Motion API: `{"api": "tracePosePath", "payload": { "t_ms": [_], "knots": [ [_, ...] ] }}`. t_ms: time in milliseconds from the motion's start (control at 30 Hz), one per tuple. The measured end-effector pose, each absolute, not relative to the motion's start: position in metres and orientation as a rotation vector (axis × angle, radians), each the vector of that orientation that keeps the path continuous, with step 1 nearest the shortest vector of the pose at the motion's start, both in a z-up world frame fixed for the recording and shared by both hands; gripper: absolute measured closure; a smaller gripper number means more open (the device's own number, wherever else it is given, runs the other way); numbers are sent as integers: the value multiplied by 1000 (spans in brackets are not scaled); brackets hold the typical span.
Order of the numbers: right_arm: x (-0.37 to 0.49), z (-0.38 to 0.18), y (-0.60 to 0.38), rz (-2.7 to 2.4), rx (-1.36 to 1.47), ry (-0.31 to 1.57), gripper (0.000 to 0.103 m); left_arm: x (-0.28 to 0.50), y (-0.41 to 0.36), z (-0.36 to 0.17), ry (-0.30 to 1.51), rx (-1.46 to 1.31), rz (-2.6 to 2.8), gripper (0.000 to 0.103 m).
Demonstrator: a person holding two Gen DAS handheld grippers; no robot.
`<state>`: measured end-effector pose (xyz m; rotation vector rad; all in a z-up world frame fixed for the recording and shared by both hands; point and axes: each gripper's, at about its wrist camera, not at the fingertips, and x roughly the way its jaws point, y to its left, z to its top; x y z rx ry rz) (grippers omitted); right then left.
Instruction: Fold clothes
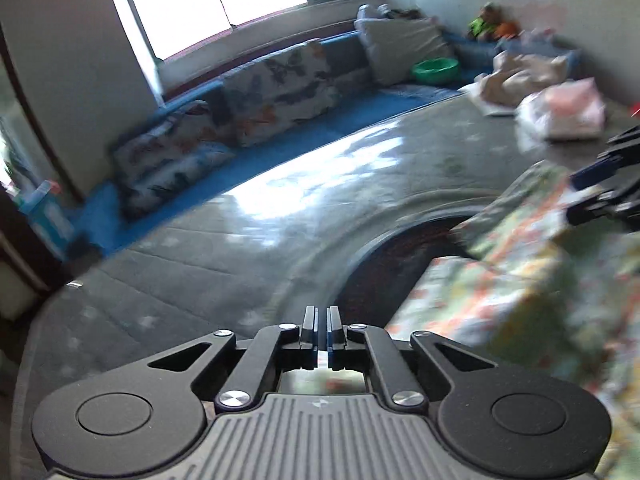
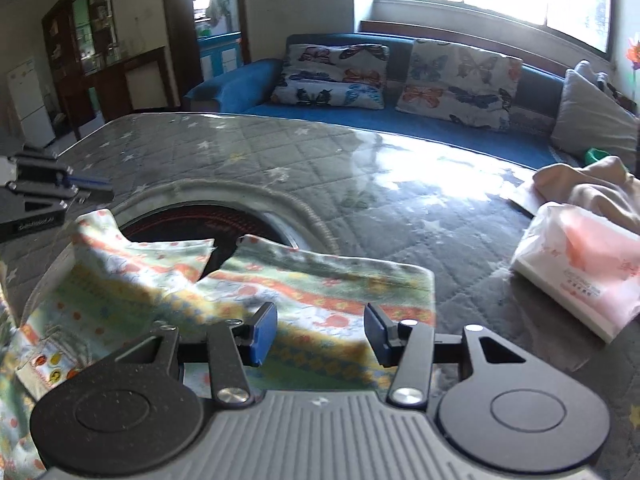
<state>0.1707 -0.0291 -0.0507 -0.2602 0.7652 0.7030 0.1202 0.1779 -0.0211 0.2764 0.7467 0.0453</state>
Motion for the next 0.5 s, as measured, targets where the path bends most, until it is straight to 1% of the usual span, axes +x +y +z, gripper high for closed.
{"api": "tracePosePath", "payload": {
  "t_ms": [33,133,200,233,267,333,367,433,500],
  "knots": [
    [173,-52,-30,695,-268,769,48,117,176,-19,742,264,21,97],
    [180,-60,-30,682,-298,801,47,108,159,-14,749,240,-106,96],
    [181,-67,-26,650,-345,781,47,105,145,-14,756,241,-189,94],
    [181,-70,-23,630,-363,762,46,108,139,-18,765,249,-206,93],
    [183,-72,-23,601,-356,755,38,110,133,-22,775,258,-221,93],
    [189,-73,-23,548,-306,768,31,116,124,-32,798,274,-244,93],
    [192,-74,-24,529,-294,767,25,118,121,-38,811,281,-251,93],
    [191,-74,-23,509,-303,748,23,126,119,-47,830,298,-223,92],
    [188,-72,-22,502,-316,729,25,131,119,-52,806,339,-186,90]
  ]
}}
